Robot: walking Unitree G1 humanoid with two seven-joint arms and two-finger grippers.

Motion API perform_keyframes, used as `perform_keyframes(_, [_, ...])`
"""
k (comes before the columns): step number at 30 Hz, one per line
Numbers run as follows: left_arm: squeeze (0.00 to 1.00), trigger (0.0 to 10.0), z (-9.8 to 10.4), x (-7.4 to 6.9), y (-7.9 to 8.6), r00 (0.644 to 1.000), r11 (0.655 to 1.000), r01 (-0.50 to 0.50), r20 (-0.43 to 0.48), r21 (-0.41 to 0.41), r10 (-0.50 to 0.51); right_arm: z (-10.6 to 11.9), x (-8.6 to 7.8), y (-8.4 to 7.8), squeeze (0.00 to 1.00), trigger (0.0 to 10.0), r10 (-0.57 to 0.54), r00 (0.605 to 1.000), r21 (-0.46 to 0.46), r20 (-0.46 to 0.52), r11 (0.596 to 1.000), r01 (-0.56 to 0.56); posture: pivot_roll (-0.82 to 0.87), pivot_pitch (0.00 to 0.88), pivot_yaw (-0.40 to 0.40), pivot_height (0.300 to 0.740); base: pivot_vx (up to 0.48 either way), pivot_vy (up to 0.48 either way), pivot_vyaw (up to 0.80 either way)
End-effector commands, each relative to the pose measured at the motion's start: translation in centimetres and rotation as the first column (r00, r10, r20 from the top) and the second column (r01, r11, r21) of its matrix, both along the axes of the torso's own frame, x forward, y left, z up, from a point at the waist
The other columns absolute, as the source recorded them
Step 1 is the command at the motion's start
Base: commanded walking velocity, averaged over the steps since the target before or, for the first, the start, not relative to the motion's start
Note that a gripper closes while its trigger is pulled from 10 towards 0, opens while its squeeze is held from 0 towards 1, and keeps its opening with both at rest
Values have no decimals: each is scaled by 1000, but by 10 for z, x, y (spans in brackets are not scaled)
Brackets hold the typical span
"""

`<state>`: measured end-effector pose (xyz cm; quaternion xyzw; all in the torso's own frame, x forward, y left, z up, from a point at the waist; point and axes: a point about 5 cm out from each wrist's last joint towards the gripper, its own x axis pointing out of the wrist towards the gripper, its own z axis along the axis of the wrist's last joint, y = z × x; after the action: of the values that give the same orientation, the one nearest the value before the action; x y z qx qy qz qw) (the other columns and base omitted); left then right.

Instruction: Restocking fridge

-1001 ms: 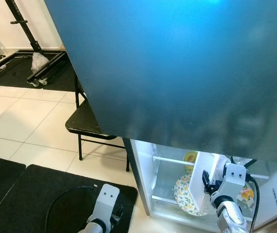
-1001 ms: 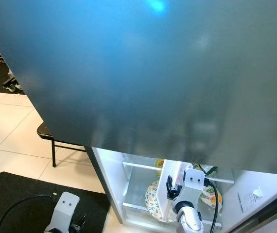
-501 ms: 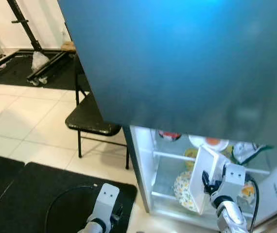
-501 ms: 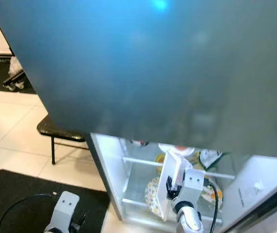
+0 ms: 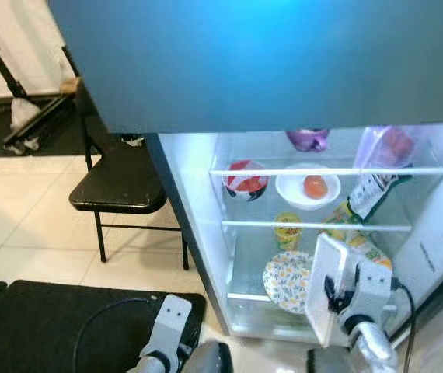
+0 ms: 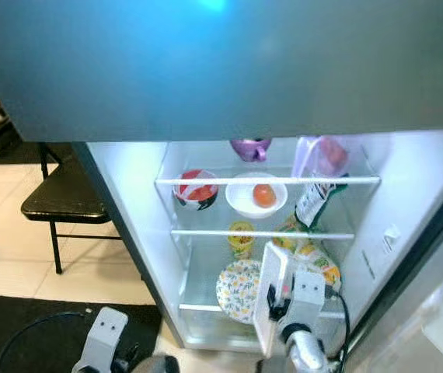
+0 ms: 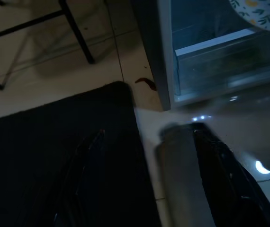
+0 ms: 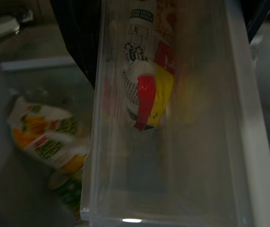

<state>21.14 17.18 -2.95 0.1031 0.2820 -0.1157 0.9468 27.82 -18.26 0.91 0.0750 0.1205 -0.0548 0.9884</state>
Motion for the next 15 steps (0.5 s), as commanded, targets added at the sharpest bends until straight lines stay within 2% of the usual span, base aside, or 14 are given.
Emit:
perform_keyframes(1, [0,10000,-3,-3,3,1000,1000,-9,-15,9,9,13,10,5,0,10000,16,998,27,60,999,-18,-88,130,66,606,0,0,0])
perform_keyframes(7, [0,10000,-2,-4,2,1000,1000,-10,-16,7,10,42,27,2,0,10000,30,985,102,168,994,-47,-91,140,63,606,0,0,0])
perform_keyframes(9, [0,10000,-2,-4,2,1000,1000,-11,-16,5,11,53,33,-2,0,10000,-12,979,168,203,986,-23,-88,145,61,606,0,0,0])
perform_keyframes(12, [0,10000,-2,-5,2,1000,1000,-11,-17,5,11,57,35,-4,0,10000,-32,976,193,218,981,-11,-88,145,61,606,0,0,0])
perform_keyframes(13, [0,10000,-2,-5,2,1000,1000,-12,-18,5,12,63,37,-6,0,10000,-63,971,241,232,970,6,-87,148,61,606,0,0,0])
perform_keyframes(14, [0,10000,-2,-5,2,1000,1000,-12,-18,5,12,63,37,-6,0,10000,-63,971,241,232,970,6,-87,148,61,606,0,0,0])
perform_keyframes(15, [0,10000,-3,-5,2,1000,1000,-13,-19,5,13,69,39,-8,0,10000,-97,963,299,252,954,18,-86,150,62,606,0,0,0])
